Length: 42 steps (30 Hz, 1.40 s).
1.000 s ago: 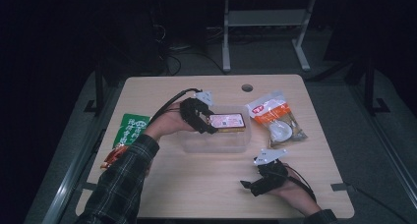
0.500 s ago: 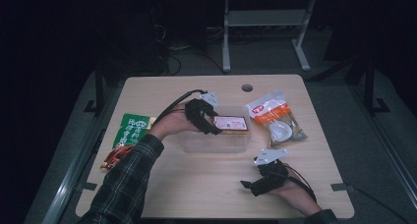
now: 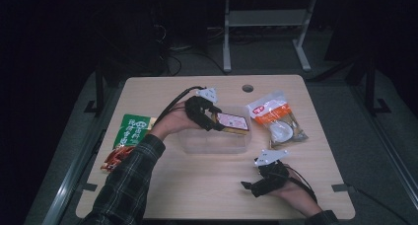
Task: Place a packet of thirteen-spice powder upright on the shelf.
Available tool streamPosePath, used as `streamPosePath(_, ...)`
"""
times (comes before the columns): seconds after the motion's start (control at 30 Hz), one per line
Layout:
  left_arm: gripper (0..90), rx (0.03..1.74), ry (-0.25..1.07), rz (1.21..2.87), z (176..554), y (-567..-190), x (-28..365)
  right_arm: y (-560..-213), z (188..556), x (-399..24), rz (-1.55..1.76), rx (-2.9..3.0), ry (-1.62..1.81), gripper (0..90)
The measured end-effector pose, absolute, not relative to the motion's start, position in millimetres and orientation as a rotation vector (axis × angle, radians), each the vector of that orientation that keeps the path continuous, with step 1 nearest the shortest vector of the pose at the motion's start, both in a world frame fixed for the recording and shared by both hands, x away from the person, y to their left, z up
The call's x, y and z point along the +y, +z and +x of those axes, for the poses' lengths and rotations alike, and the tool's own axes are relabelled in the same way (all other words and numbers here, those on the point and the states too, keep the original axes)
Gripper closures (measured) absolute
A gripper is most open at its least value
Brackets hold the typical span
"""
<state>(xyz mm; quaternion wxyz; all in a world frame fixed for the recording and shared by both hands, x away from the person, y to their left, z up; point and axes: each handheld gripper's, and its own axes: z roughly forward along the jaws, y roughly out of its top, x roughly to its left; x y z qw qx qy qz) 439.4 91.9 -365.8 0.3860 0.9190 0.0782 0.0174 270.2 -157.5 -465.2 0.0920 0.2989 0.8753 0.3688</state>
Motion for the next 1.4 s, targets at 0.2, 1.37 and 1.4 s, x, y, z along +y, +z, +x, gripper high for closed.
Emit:
streamPosePath(0.2, 31.5, 0.198, 0.040, 2.296, 440.6, -362.3, 90.6, -465.0, 270.1, -157.6, 0.887, 2.600, 1.095, 5.3)
streamPosePath(1.37, 31.6, 0.142, -0.002, 2.215, 455.2, -348.3, 42.0, -463.8, 268.6, -157.1, 0.877, 2.599, 1.124, 5.4)
streamPosePath(1.4, 31.6, 0.142, -0.005, 2.219, 455.1, -348.6, 40.1, -463.9, 268.7, -157.1, 0.875, 2.599, 1.125, 5.4)
